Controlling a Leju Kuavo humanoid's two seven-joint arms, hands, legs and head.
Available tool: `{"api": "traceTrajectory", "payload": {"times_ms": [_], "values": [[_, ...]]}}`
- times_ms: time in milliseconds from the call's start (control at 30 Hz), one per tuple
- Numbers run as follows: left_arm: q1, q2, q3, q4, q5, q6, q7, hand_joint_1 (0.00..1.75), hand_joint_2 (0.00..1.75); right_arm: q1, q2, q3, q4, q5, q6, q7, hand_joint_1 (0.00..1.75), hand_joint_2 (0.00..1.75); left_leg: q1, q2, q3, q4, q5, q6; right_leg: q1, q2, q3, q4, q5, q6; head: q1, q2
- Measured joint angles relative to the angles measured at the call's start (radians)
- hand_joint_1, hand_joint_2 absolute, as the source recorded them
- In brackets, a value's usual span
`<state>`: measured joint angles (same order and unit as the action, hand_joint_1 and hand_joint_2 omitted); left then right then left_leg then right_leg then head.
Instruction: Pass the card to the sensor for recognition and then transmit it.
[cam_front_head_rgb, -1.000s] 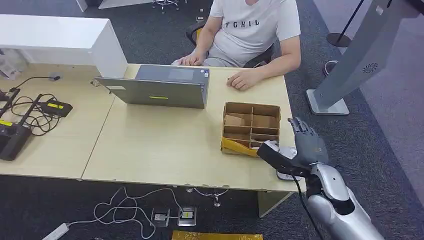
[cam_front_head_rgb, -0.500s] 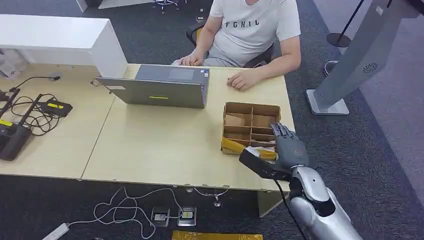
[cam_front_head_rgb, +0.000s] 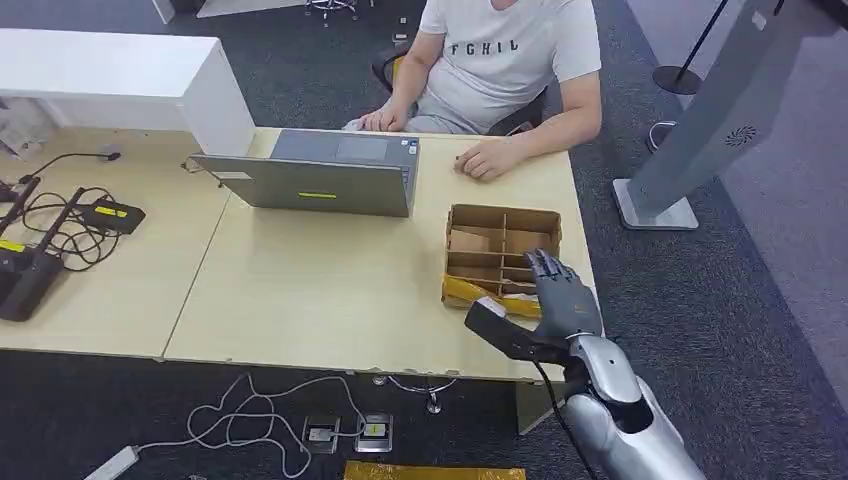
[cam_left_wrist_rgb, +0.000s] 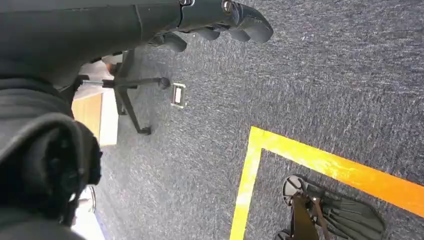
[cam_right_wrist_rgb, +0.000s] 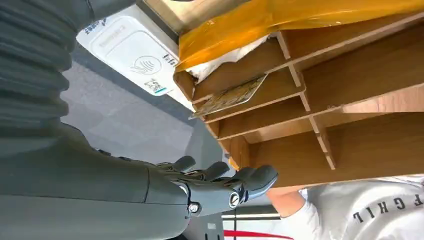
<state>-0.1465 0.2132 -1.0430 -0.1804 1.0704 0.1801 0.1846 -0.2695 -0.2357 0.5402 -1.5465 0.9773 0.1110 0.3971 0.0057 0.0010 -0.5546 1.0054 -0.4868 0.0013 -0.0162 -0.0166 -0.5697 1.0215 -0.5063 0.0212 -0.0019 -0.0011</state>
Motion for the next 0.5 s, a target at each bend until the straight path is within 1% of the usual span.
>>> {"api": "traceTrajectory", "payload": {"times_ms": [233,500], "values": [[0.000,-0.002,0.000,0.000,0.003,0.005,0.000,0.00,0.00,-0.004,0.014,0.003,0.018,0.019,-0.016,-0.014,0.00,1.75,0.000,0.000,0.000,0.000,0.000,0.000,0.000,0.000,0.000,0.000,0.000,0.000,0.000,0.000],[0.000,-0.002,-0.001,0.000,0.002,-0.002,0.000,0.00,0.00,-0.040,0.038,0.004,0.097,0.040,-0.080,-0.045,0.00,1.75,0.000,0.000,0.000,0.000,0.000,0.000,0.000,0.000,0.000,0.000,0.000,0.000,0.000,0.000]]}}
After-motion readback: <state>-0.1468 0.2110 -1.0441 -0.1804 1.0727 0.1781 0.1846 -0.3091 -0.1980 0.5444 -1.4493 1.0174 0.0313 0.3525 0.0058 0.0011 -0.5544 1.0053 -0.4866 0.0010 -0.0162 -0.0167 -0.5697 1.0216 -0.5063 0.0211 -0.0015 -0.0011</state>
